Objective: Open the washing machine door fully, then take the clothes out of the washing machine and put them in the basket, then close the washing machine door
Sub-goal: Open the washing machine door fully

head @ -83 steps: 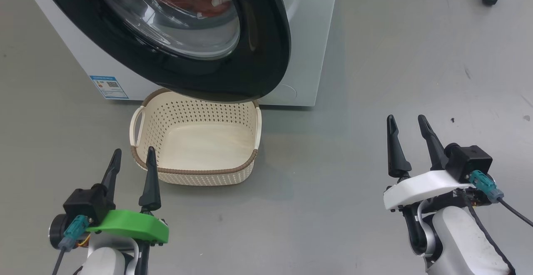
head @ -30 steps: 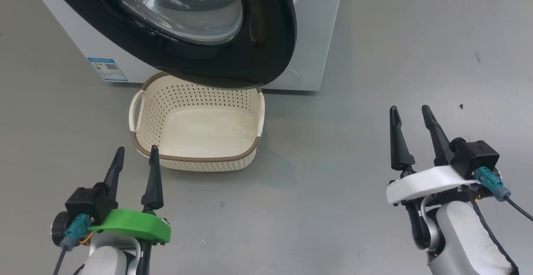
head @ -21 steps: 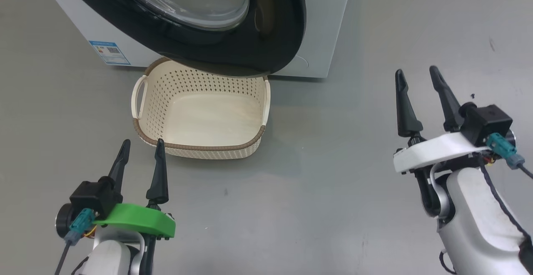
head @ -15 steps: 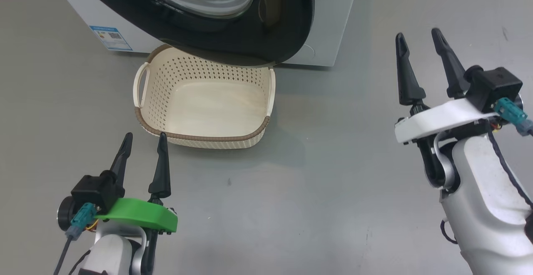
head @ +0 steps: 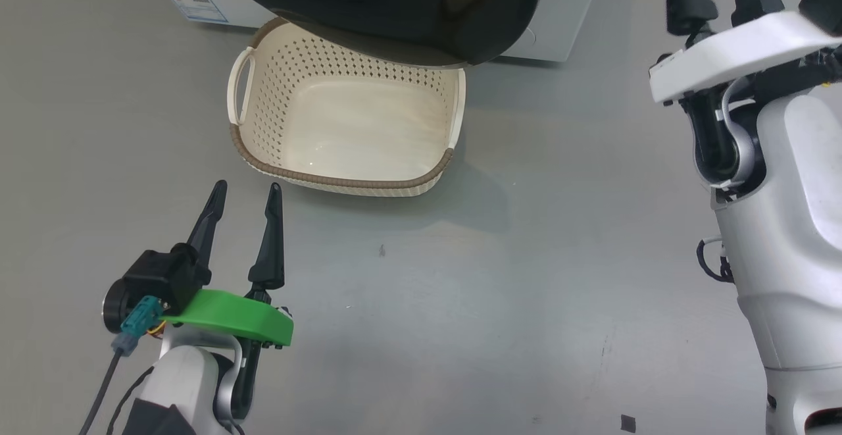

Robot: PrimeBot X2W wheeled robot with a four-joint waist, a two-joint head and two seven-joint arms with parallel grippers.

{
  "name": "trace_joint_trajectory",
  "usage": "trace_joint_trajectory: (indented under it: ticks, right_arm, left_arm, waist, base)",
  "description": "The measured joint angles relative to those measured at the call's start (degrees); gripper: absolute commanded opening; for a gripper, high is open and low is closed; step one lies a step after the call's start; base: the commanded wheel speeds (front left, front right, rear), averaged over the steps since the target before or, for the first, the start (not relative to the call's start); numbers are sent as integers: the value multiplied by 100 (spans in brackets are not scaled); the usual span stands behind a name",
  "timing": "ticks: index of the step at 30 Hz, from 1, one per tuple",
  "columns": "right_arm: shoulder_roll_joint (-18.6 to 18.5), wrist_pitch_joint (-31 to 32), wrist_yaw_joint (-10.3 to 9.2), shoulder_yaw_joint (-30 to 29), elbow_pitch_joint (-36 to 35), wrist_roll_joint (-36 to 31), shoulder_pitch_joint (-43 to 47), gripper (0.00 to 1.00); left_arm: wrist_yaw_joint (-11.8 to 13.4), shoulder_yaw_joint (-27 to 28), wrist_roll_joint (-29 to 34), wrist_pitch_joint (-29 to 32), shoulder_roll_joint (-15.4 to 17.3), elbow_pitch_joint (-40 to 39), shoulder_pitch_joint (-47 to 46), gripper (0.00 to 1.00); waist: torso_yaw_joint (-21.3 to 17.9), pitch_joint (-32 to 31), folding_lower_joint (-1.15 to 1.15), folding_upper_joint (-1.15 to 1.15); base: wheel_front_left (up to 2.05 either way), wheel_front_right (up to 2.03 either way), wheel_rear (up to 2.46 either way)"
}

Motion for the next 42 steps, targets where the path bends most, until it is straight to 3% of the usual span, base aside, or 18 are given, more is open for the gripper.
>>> trace_joint_trajectory:
  ticks: [4, 9, 20, 37, 42]
  right_arm:
    - [130, 221, 24, -162, 177, 407, -310, 0]
    - [385, 582, 44, -603, 464, 1423, -555, 0]
    - [468, 1608, 34, -1135, 996, 3203, -1168, 0]
    - [460, 3074, -524, -1402, 1421, 5379, -1739, 0]
    - [466, 3366, -681, -1228, 1475, 5670, -1806, 0]
  left_arm:
    - [-1, -52, -66, 0, -1, 5, -67, 100]
    - [-1, -110, -115, 0, -3, 10, -161, 100]
    - [0, -111, -153, 0, -8, 64, -267, 100]
    - [0, -132, -196, 0, -10, 166, -339, 100]
    - [0, -138, -197, 0, -11, 188, -352, 100]
  waist:
    - [105, 107, 0, 0]
    - [229, 222, 0, 0]
    - [426, 441, 0, 0]
    - [497, 513, -1, 0]
    - [512, 516, -1, 0]
  base:
    - [0, 0, 0]
    - [0, 0, 0]
    - [0, 0, 0]
    - [0, 0, 0]
    - [0, 0, 0]
